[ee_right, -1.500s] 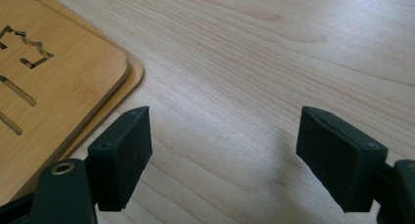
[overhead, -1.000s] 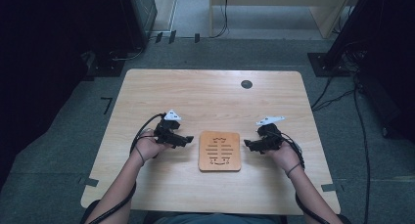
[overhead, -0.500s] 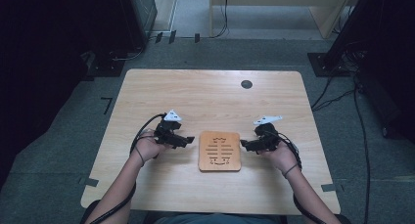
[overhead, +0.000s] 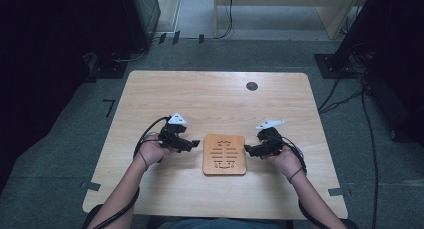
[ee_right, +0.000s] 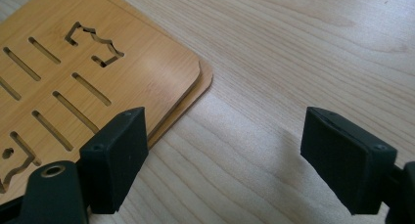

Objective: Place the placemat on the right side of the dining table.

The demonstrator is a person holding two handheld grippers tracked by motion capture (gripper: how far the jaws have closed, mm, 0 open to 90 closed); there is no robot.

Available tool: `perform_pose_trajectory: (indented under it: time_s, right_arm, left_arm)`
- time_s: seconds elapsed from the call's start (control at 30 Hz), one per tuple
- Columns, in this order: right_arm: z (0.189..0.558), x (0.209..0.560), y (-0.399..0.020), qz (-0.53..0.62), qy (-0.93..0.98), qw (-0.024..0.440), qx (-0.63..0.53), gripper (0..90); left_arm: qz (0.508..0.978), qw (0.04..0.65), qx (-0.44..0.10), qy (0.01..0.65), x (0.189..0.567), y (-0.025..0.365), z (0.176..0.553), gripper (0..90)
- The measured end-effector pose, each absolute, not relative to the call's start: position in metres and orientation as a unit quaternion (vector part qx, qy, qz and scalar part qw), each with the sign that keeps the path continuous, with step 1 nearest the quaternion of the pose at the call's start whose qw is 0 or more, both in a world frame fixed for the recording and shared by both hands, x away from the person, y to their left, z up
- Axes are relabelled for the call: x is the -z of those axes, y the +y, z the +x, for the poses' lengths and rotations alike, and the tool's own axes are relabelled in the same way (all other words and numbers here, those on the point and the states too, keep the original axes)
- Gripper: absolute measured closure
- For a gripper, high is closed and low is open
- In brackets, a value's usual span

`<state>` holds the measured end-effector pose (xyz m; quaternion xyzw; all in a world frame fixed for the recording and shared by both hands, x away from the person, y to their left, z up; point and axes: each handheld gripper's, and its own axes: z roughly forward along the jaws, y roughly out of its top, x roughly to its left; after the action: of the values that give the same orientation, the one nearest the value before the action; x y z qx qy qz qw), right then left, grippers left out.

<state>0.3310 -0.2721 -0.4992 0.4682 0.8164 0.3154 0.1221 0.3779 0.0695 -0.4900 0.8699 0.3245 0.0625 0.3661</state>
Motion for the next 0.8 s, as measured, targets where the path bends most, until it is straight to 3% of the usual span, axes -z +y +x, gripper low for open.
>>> perform_pose_trajectory:
  time_s: [0.8]
  right_arm:
    - [0.3302, 0.5024, -0.2636, 0.458, 0.825, 0.119, -0.308, 18.2]
  left_arm:
    - [0.871, 0.367, -0.060, 0.323, 0.4911, 0.0668, 0.3761, 14.9]
